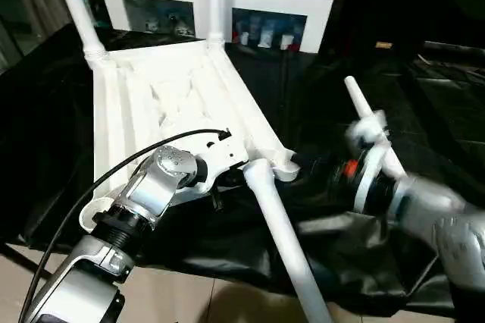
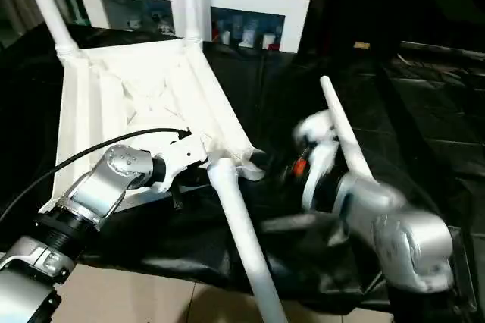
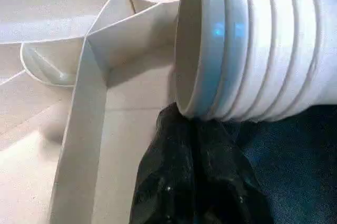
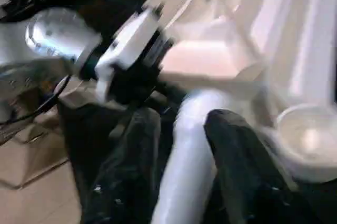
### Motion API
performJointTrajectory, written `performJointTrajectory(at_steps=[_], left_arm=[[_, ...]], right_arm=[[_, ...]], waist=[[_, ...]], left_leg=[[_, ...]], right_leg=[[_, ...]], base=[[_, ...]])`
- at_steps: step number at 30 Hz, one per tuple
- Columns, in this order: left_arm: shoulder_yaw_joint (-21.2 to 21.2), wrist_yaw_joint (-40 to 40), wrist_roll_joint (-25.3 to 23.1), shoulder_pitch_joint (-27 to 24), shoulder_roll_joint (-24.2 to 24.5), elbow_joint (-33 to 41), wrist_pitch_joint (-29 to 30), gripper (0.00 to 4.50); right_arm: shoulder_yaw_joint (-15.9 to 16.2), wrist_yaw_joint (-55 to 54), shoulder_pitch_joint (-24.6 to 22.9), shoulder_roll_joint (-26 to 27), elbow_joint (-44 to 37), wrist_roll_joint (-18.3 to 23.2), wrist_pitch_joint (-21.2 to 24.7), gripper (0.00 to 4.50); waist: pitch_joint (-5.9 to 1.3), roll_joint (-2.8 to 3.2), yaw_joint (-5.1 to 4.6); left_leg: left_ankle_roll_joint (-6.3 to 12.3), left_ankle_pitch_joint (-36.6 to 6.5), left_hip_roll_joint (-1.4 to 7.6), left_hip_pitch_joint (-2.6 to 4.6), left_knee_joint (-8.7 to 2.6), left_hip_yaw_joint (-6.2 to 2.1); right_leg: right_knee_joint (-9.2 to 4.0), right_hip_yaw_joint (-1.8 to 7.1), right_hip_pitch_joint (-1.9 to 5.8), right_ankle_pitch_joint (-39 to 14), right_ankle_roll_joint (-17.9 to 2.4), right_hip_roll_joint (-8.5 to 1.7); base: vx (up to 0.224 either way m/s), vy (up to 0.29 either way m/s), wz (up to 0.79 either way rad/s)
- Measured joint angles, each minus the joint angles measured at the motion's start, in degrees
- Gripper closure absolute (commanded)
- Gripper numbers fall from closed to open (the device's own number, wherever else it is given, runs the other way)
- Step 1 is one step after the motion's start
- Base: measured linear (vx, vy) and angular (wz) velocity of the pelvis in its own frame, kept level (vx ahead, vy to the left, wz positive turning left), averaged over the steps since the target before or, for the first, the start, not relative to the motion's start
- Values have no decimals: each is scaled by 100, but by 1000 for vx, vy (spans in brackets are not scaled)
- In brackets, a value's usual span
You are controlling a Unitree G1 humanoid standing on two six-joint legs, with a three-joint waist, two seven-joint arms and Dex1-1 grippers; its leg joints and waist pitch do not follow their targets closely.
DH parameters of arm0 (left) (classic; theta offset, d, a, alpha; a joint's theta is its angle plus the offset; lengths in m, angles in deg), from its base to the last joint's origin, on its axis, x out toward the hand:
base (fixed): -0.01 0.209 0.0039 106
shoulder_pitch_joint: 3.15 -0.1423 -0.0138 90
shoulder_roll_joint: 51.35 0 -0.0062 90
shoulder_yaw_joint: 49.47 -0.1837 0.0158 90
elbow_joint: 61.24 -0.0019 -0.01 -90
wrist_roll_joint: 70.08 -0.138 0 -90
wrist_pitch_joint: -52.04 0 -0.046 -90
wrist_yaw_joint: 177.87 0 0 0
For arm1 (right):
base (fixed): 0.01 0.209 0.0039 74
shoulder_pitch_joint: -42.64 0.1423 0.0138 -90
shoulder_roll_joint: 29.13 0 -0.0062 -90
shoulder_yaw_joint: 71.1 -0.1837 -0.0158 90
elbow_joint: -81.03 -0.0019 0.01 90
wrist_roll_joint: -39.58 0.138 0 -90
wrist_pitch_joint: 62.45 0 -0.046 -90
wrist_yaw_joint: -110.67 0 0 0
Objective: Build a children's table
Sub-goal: Pick table leg
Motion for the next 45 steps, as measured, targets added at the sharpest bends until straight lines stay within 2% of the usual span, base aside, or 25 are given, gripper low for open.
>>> performJointTrajectory(at_steps=[3,4,7,9,18,21,25,29,35,36,37,40,45], left_arm=[[-1,-25,0,0,0,-1,0,450],[-1,-25,0,0,0,-1,-1,450],[-4,-24,0,0,0,-3,-4,450],[-4,-27,0,1,-1,-6,-7,450],[-4,-28,0,4,-5,-23,-13,450],[-4,-28,0,4,-5,-25,-14,450],[-6,-30,0,4,-6,-26,-14,450],[-9,-31,0,4,-8,-34,-14,450],[-8,-29,-1,5,-18,-45,-11,450],[-7,-27,-1,5,-18,-45,-11,450],[-7,-28,-1,5,-17,-46,-11,450],[-2,-22,-1,4,-14,-47,-8,450],[3,-22,0,5,-14,-50,-8,450]], right_arm=[[130,4,-110,-45,-221,138,202,249],[187,3,-146,-44,-258,143,264,226],[308,-10,-185,-47,-287,124,379,212],[415,-49,-188,-111,-298,77,420,184],[499,-312,-187,-162,-381,-87,558,133],[512,-371,-187,-166,-394,-116,597,94],[726,-461,-188,-181,-394,-259,609,63],[1228,-841,-213,-262,-307,-787,608,63],[1694,-1192,-203,-102,162,-1120,859,63],[1722,-1238,-203,-88,180,-1150,906,63],[1726,-1263,-198,-71,182,-1163,941,88],[1705,-1348,-105,16,246,-1170,1082,96],[1486,-1384,-81,126,335,-1167,1240,136]], waist=[[0,0,24],[0,0,27],[0,0,25],[-1,1,28],[-1,1,29],[-1,1,28],[-1,1,27],[-3,-1,25],[-5,-6,26],[-5,-6,26],[-5,-6,25],[-9,-13,26],[-11,-15,26]], left_leg=[[-2,1,0,1,0,-1],[-2,1,0,1,0,-1],[-7,3,0,1,1,-1],[-10,5,0,1,0,-3],[-14,7,0,1,1,-4],[-15,7,0,1,1,-5],[-16,8,0,1,1,-5],[-23,11,-1,2,1,-5],[-23,11,-2,2,1,-6],[-23,11,-1,2,1,-6],[-23,11,-1,2,1,-6],[-22,12,-1,3,1,-6],[-23,12,-1,3,2,-6]], right_leg=[[1,0,0,0,0,0],[1,0,0,0,0,0],[1,0,0,1,1,0],[3,0,0,0,1,0],[6,0,0,0,1,0],[6,0,0,0,1,0],[7,0,0,0,1,0],[7,0,0,0,1,0],[9,0,0,0,1,0],[9,0,1,0,1,0],[9,0,1,0,1,0],[12,0,1,0,1,0],[12,0,1,0,1,0]], base=[[0,0,0],[0,0,0],[0,0,0],[0,0,0],[0,0,0],[0,0,0],[0,0,0],[0,0,0],[0,0,0],[0,0,0],[0,0,0],[0,0,0],[0,0,0]])
